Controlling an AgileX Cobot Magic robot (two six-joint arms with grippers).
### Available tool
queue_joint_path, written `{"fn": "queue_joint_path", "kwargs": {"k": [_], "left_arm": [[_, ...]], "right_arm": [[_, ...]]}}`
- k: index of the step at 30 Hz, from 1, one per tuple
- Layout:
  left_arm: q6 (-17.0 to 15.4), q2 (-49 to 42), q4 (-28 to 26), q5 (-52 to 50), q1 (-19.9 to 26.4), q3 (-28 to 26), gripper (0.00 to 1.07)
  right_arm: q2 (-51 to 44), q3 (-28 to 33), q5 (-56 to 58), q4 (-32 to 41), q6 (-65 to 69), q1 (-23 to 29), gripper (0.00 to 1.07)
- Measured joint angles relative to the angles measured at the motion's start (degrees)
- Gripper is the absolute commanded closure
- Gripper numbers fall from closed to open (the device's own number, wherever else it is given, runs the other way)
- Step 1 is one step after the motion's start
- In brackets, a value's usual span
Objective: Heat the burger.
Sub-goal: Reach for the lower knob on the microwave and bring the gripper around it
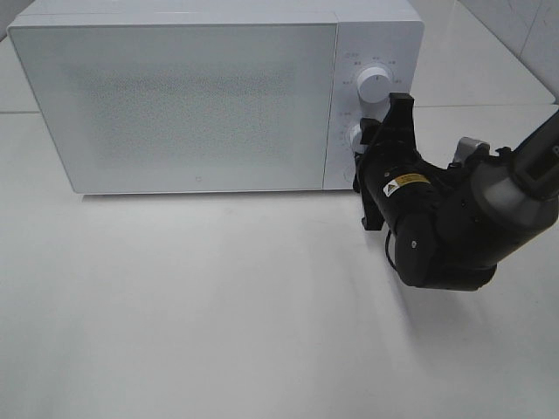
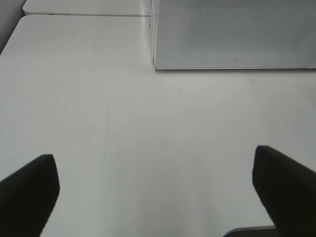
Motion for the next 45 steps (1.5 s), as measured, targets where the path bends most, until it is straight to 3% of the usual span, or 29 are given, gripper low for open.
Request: {"fn": "queue_joint_path", "kwargs": {"k": [4, 29, 38, 45], "left_arm": [[0.00, 0.00, 0.00, 0.00, 0.00, 0.00, 0.07], [0.00, 0.00, 0.00, 0.00, 0.00, 0.00, 0.07], [0.00, 0.00, 0.00, 0.00, 0.00, 0.00, 0.07], [0.00, 0.00, 0.00, 0.00, 0.00, 0.00, 0.07]], "right_arm": [[0.00, 0.00, 0.00, 0.06, 5.50, 0.00, 1.05], [0.00, 0.00, 0.06, 0.52, 5.84, 0.11, 0.97], [0.00, -0.23, 0.17, 1.43, 5.84, 0.40, 0.85], [0.00, -0.34, 0.29, 2.18, 5.73, 0.57, 0.67]]}}
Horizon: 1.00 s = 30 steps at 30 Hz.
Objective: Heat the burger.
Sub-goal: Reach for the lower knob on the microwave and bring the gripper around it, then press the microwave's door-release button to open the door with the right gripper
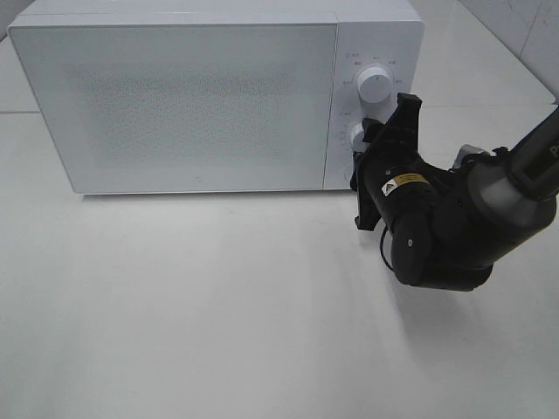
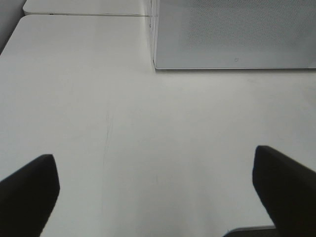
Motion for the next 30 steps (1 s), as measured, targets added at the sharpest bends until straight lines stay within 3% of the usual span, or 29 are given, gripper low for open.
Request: {"fn": "queue_joint_path", "kwargs": {"k": [9, 17, 30], "left_arm": [[0.00, 0.00, 0.00, 0.00, 0.00, 0.00, 0.07], [0.00, 0.00, 0.00, 0.00, 0.00, 0.00, 0.07], [0.00, 0.00, 0.00, 0.00, 0.00, 0.00, 0.07]], "right_arm": [[0.00, -0.17, 0.23, 0.57, -0.34, 0.00, 0.57], [0.00, -0.17, 1.83, 2.06, -3.55, 0.40, 0.35], [-5.56, 4.01, 1.60, 0.06, -9.17, -0.74, 0.34]]}}
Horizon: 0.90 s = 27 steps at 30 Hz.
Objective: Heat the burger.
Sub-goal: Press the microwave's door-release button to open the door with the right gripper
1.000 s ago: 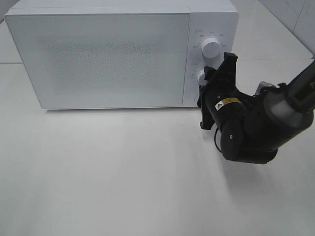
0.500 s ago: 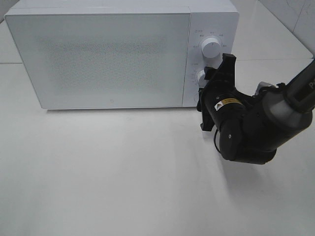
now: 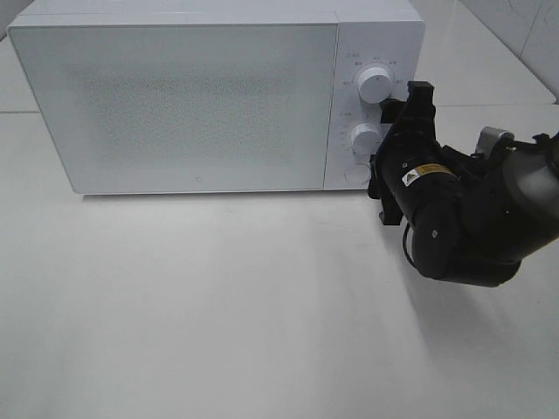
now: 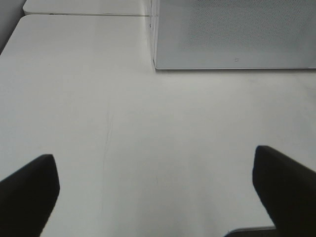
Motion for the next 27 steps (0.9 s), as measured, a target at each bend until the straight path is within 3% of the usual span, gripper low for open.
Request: {"fn": "queue_joint_path", "kwargs": {"k": [10, 27], "left_arm": [[0.00, 0.00, 0.00, 0.00, 0.00, 0.00, 0.07], [0.00, 0.00, 0.00, 0.00, 0.00, 0.00, 0.07]], "right_arm": [[-5.84, 4.47, 7.28, -7.33, -7.45, 0.17, 0.36], [-25.84, 2.64, 57.93, -12.78, -59.30, 0.17, 0.36]]}}
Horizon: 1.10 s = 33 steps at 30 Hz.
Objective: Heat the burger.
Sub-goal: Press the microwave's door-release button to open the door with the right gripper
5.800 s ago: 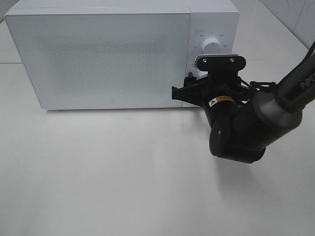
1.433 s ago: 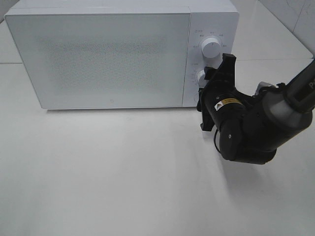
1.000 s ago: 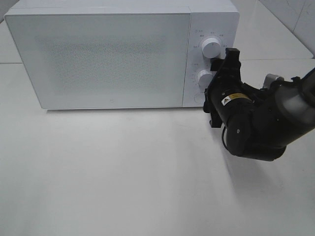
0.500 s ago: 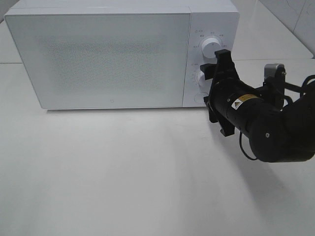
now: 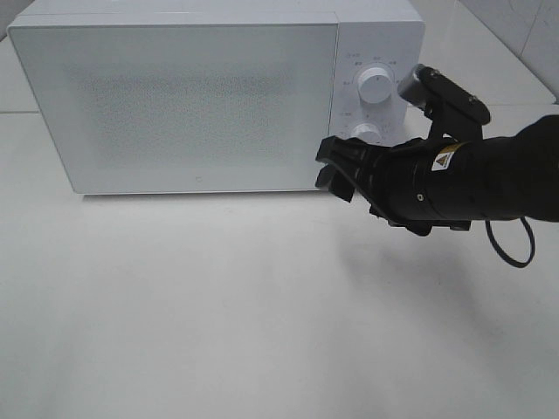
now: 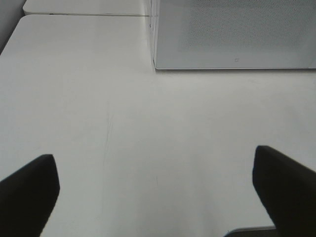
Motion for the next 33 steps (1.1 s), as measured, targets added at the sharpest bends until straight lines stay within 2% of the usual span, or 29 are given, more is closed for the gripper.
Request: {"fn": "queue_joint_path", "kwargs": {"k": [4, 7, 8, 10, 13, 16, 18, 24, 33], "left_arm": [[0.00, 0.00, 0.00, 0.00, 0.00, 0.00, 0.07], [0.00, 0.00, 0.00, 0.00, 0.00, 0.00, 0.07], [0.00, 0.00, 0.00, 0.00, 0.00, 0.00, 0.07], [0.00, 0.00, 0.00, 0.00, 0.00, 0.00, 0.07], [0.00, 0.00, 0.00, 0.00, 0.00, 0.00, 0.07], [0.00, 0.00, 0.00, 0.00, 0.00, 0.00, 0.07], [0.00, 0.00, 0.00, 0.00, 0.00, 0.00, 0.07], [0.00, 0.00, 0.00, 0.00, 0.00, 0.00, 0.07], [0.00, 0.00, 0.00, 0.00, 0.00, 0.00, 0.07]], "right_arm": [[-1.83, -1.78, 6.88, -2.41, -4.53, 0.00, 0.36], [-3.95, -5.39, 19.94, -11.80, -7.10, 0.00, 0.36], [-3.95, -5.39, 19.94, -11.80, -7.10, 0.00, 0.36], [-5.27, -7.51, 27.96, -16.62, -7.39, 0.00, 0.36], [-7.05, -8.65, 34.72, -19.60, -7.68, 0.00, 0.36], [-7.79, -8.88, 36.78, -20.23, -7.96, 0.00, 0.36], [-11.57, -9.00, 43.20, -21.37, -10.20, 0.00, 0.35], [-18.68, -9.00, 51.11, -21.37, -14.38, 0.00, 0.29], [-28.42, -9.00, 59.07, -21.37, -15.01, 0.00, 0.29]]}}
